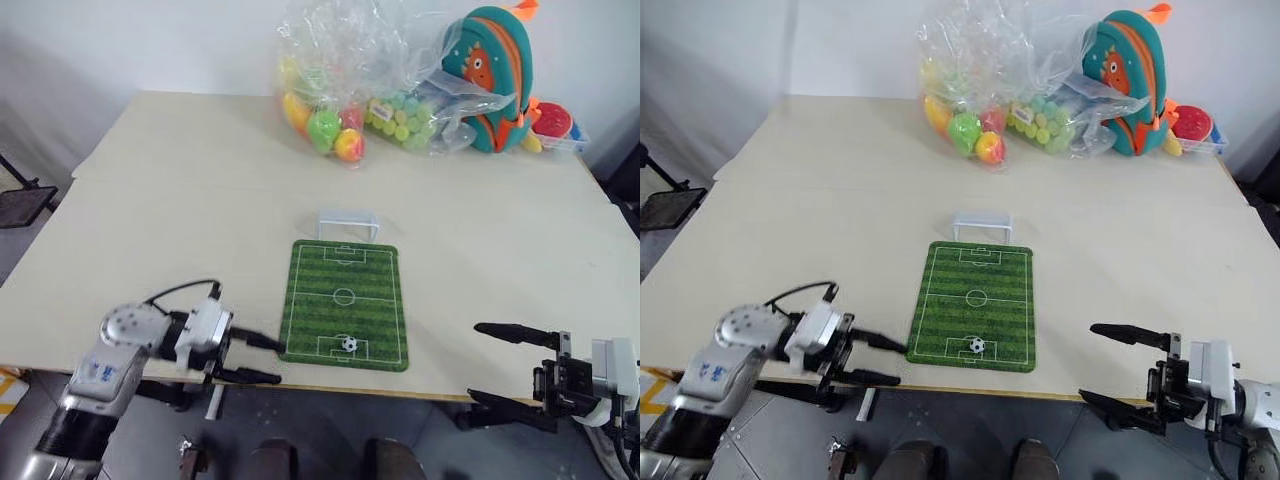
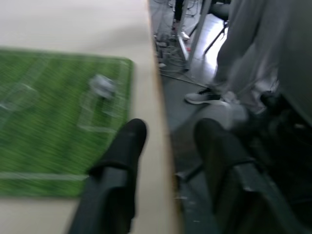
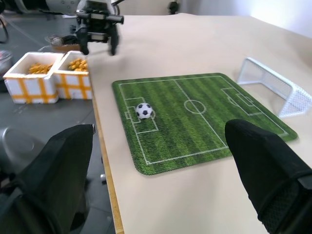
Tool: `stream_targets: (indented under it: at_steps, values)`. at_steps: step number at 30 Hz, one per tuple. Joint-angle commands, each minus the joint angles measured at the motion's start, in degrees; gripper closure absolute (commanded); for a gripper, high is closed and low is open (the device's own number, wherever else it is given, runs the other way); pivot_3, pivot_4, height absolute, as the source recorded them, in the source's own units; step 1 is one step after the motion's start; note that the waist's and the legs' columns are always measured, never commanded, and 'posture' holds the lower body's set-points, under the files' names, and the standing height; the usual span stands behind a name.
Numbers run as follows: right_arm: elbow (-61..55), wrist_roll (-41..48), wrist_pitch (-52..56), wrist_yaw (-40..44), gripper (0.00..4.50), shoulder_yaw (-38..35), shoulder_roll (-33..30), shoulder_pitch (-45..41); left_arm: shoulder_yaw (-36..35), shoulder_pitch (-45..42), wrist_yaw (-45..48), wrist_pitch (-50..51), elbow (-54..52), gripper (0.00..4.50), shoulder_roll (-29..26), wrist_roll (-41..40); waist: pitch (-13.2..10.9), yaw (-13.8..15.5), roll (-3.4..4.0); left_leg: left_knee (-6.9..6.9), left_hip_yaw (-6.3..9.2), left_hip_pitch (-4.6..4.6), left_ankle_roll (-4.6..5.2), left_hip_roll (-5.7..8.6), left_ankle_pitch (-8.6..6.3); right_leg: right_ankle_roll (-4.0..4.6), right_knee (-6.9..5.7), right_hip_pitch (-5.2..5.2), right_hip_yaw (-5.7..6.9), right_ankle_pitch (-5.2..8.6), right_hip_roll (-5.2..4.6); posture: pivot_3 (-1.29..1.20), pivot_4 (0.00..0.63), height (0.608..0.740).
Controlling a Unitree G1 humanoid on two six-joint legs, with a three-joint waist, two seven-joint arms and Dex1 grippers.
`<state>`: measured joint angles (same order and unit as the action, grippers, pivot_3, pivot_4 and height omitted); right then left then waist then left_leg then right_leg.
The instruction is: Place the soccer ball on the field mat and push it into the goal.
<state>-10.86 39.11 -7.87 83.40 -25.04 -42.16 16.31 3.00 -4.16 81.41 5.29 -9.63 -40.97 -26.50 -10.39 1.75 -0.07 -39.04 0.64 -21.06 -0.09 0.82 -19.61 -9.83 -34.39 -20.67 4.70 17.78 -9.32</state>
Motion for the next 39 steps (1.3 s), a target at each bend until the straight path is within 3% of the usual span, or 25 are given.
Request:
stream_targets:
  at_steps: [1,3,4,12,23,28,30,33,39]
  values:
    - [2.56,-0.43,-3.3,3.65,0.0,-1.82,-0.77,0.77,3.19,1.78,-4.33,-1.28,-5.55,3.86,3.22,1.7,0.0,0.11,0.0,0.0,0.05,0.0,0.02,0.01,-0.01,-0.02,0.07,0.06,0.04,-0.02,-0.01,0.0,0.15,0.74]
    - [3.02,-0.35,-4.0,4.3,0.0,-1.79,-0.58,1.24,5.69,2.26,-6.72,-0.94,-7.25,4.44,5.2,3.22,0.01,0.01,0.05,-0.01,0.16,0.0,0.01,0.02,-0.01,-0.02,0.11,0.08,0.08,-0.04,0.0,0.0,0.15,0.74]
    - [3.21,-0.26,-4.39,4.46,0.0,-1.83,-0.38,1.43,7.04,2.3,-8.67,-0.24,-7.9,4.48,6.46,4.27,0.02,-0.16,0.05,-0.01,0.19,0.0,0.0,0.02,-0.02,-0.02,0.1,0.09,0.07,-0.04,0.0,0.0,0.15,0.74]
    - [4.76,0.07,-5.6,5.82,0.0,-1.63,-0.89,2.52,16.5,-2.83,-20.12,2.27,-4.35,4.48,15.54,13.78,0.08,-0.19,0.19,0.0,0.01,0.07,-0.01,0.04,-0.02,-0.05,0.09,0.13,0.07,-0.06,0.01,0.0,0.15,0.74]
    - [2.06,0.09,-5.23,2.78,0.0,-1.45,0.83,5.39,17.19,-13.04,-24.7,4.87,5.7,4.48,20.03,15.97,0.11,-0.17,0.23,-0.02,0.04,0.03,-0.01,0.05,-0.01,-0.1,0.19,0.15,0.11,-0.08,0.01,0.0,0.15,0.74]
    - [-0.09,-0.26,-5.29,-1.45,0.0,-1.51,3.22,5.51,16.25,-17.99,-27.86,2.36,12.96,4.48,22.9,17.69,0.11,-0.17,0.24,-0.02,0.04,0.02,-0.01,0.06,-0.01,-0.11,0.2,0.15,0.12,-0.09,0.01,0.0,0.15,0.74]
    - [-2.18,-0.68,-5.55,-11.26,0.0,-2.24,8.18,2.62,12.54,-24.34,-36.76,-3.47,21.64,4.48,26.34,20.69,0.07,0.08,0.17,-0.03,0.04,0.03,-0.01,0.07,-0.01,-0.12,0.21,0.16,0.11,-0.1,0.01,0.0,0.15,0.74]
    - [-3.45,-2.94,-6.31,-19.17,0.0,-3.1,12.07,-0.22,8.3,-27.47,-37.64,-5.91,25.41,4.48,28.77,17.42,0.09,-0.01,0.2,-0.13,0.17,-0.07,-0.08,0.1,0.09,-0.13,0.35,0.14,0.21,-0.18,0.0,0.0,0.15,0.74]
    - [-6.25,-4.3,-5.88,-23.1,0.0,-1.16,12.82,0.01,2.38,-21.3,-29.01,-6.21,17.73,4.48,22.53,9.8,0.12,-0.62,0.28,0.26,0.03,-0.1,-0.1,0.09,0.07,-0.11,0.35,-0.06,0.22,-0.17,0.03,0.0,0.15,0.74]
